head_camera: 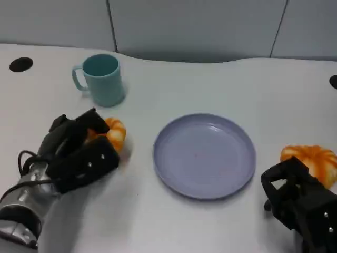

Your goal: Grasp the bread from the table and place it into the plate.

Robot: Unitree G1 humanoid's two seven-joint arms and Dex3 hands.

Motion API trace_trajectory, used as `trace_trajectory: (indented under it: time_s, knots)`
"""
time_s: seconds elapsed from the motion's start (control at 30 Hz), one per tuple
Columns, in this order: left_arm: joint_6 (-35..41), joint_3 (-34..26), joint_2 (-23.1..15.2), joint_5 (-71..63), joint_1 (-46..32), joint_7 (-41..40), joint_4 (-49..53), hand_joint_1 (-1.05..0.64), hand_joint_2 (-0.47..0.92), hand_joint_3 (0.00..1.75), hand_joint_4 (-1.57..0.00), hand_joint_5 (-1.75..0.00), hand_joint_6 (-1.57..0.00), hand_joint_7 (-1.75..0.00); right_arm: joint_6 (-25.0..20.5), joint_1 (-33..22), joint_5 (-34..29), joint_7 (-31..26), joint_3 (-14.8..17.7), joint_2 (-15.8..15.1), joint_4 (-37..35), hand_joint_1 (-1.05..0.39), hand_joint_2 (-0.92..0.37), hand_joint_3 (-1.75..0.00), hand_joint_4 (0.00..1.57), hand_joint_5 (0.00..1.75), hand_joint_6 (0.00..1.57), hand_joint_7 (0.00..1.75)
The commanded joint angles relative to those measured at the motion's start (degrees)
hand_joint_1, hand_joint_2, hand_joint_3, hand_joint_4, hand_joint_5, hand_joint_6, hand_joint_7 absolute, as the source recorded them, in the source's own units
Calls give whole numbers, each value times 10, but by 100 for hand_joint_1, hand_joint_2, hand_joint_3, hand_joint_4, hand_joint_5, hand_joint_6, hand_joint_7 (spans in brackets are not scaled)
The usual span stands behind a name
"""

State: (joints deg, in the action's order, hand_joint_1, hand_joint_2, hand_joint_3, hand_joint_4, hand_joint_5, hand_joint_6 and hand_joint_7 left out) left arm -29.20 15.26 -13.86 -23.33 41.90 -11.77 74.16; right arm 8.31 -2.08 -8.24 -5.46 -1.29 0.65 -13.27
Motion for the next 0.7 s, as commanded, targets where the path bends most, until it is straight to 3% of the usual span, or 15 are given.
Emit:
trace_trajectory:
  time_s: [0.03,0.13,0.23,0.5,0.7]
  knots:
    - [-35,-68,10,85,5,72,-44,-12,68,56,-77,-175,-56,-175,2,11,-5,-9,-2,-2,-7,-26,-92,-40,59,175,36,173]
    - [-31,-87,19,117,9,119,-75,-13,81,32,-77,-175,-54,-175,2,16,-4,-9,-2,0,-13,-28,-92,-41,59,175,34,171]
    - [-50,-79,29,115,16,145,-111,-10,83,26,-77,-175,-54,-175,13,22,-3,-9,-2,0,-26,-28,-92,-42,61,175,35,172]
    - [-60,-13,63,39,69,140,-119,-5,81,23,-83,-175,-61,-175,5,28,-1,-6,1,-4,-33,-27,-92,-43,60,175,34,170]
    - [-13,45,105,-28,117,122,-84,-9,77,25,-89,-175,-65,-175,21,33,3,-2,8,-12,-48,-28,-92,-41,61,175,36,168]
